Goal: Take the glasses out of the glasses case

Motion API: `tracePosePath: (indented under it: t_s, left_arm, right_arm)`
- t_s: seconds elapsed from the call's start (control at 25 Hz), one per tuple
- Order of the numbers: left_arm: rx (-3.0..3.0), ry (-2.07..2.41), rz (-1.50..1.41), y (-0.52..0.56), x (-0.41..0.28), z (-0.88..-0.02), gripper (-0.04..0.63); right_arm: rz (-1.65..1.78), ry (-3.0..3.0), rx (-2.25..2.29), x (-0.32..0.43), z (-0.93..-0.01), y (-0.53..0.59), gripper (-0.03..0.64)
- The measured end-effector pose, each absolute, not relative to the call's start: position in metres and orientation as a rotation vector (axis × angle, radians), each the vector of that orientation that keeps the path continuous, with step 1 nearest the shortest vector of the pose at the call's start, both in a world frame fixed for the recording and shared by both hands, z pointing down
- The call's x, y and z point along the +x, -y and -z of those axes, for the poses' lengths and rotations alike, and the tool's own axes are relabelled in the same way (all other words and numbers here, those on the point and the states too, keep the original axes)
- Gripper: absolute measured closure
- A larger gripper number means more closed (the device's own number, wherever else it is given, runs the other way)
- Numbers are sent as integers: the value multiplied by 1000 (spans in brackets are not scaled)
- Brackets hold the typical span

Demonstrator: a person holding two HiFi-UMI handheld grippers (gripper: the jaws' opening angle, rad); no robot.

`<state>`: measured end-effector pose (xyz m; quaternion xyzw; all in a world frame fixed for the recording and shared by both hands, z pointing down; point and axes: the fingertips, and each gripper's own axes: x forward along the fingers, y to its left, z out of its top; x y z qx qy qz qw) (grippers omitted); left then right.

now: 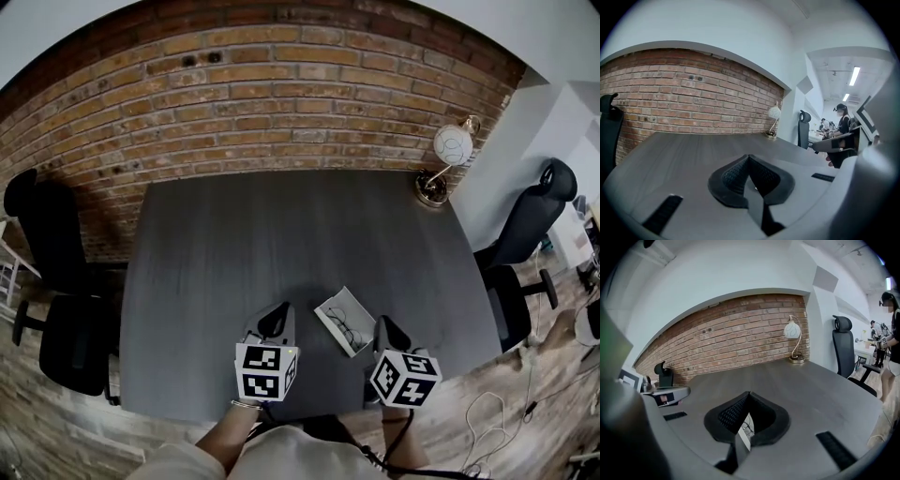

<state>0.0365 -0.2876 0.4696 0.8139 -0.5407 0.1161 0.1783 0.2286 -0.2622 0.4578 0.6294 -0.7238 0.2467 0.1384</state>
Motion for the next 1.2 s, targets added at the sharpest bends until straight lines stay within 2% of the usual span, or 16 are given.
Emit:
tracePosePath:
  t_s: [1.2]
  left_arm:
    - [2103,1549,-420,257,18,-562,578]
  right_arm:
    - [-683,2017,1340,205,-560,257,583]
